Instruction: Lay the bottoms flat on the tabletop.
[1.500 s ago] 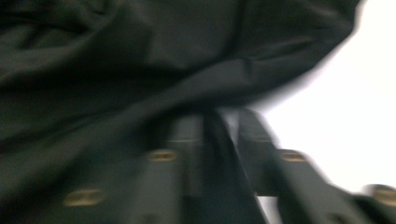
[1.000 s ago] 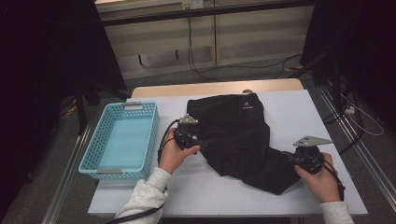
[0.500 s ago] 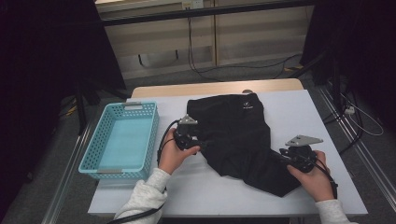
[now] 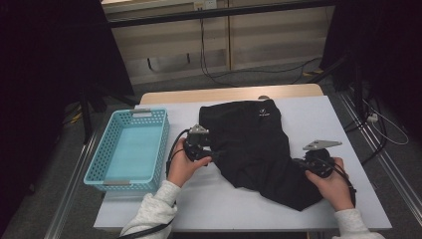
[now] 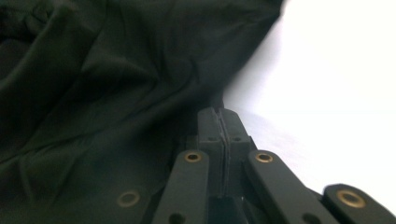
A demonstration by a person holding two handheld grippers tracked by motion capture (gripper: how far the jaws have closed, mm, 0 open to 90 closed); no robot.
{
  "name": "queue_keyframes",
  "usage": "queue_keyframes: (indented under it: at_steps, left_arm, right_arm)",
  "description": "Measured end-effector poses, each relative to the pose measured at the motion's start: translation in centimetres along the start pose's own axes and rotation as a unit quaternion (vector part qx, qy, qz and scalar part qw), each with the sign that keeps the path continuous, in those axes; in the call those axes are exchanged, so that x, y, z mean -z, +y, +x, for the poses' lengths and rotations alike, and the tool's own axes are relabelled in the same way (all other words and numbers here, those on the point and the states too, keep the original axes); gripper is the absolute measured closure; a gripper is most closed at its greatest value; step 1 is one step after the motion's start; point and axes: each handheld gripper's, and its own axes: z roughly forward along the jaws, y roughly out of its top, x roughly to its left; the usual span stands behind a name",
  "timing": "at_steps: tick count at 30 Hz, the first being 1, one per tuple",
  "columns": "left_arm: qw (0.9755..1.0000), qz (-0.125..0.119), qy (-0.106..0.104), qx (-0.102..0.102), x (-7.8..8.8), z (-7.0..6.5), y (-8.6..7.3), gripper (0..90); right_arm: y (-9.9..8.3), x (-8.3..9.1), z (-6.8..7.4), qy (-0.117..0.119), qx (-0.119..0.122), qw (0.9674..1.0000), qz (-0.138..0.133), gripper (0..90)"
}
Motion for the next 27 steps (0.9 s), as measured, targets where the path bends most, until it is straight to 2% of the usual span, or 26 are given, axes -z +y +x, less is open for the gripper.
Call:
queue_keyframes:
  at_steps: [3, 6, 9, 12, 15, 18, 20, 24, 27]
  left_arm:
    - [1.0, -0.001, 0.0, 0.001, 0.1, 0.1, 0.0, 19.4]
    - [1.0, 0.0, 0.001, 0.002, 0.1, 0.0, 0.0, 19.4]
    - [1.0, 0.0, 0.0, -0.001, 0.1, -0.1, 0.0, 19.4]
    - [1.0, -0.001, -0.001, 0.0, 0.1, -0.1, 0.1, 19.4]
    - [1.0, -0.001, -0.001, 0.0, 0.1, -0.1, 0.1, 19.4]
    - [1.0, -0.001, 0.0, 0.0, 0.0, -0.1, 0.0, 19.4]
    - [1.0, 0.0, -0.002, -0.001, 0.0, -0.1, 0.1, 19.4]
    - [1.0, -0.001, -0.001, -0.002, 0.0, -0.2, 0.0, 19.4]
    - [1.0, 0.003, -0.002, -0.002, -0.2, -0.2, -0.1, 19.4]
  right_arm:
    - [-0.5, 1.5, -0.9, -0.014, -0.014, 0.9998, -0.008, 88.8]
    - [-1.2, 2.4, -1.6, -0.032, -0.016, 0.9994, -0.001, 88.8]
    - [-1.6, 2.5, -1.7, -0.059, -0.006, 0.998, 0.022, 88.8]
    - [-1.9, 1.9, -1.5, -0.055, -0.002, 0.9971, 0.053, 88.7]
    - [-2.0, 2.0, -1.6, -0.059, -0.015, 0.997, 0.049, 88.3]
    - [-2.0, 1.8, -1.7, -0.054, -0.01, 0.998, 0.033, 82.1]
    - [-1.7, 1.5, -1.7, -0.051, -0.016, 0.9983, 0.022, 75.9]
    - [-1.2, 1.3, -2.0, -0.062, -0.02, 0.9979, -0.004, 72.0]
    - [-0.8, 0.6, -2.2, -0.05, -0.024, 0.9983, -0.02, 70.3]
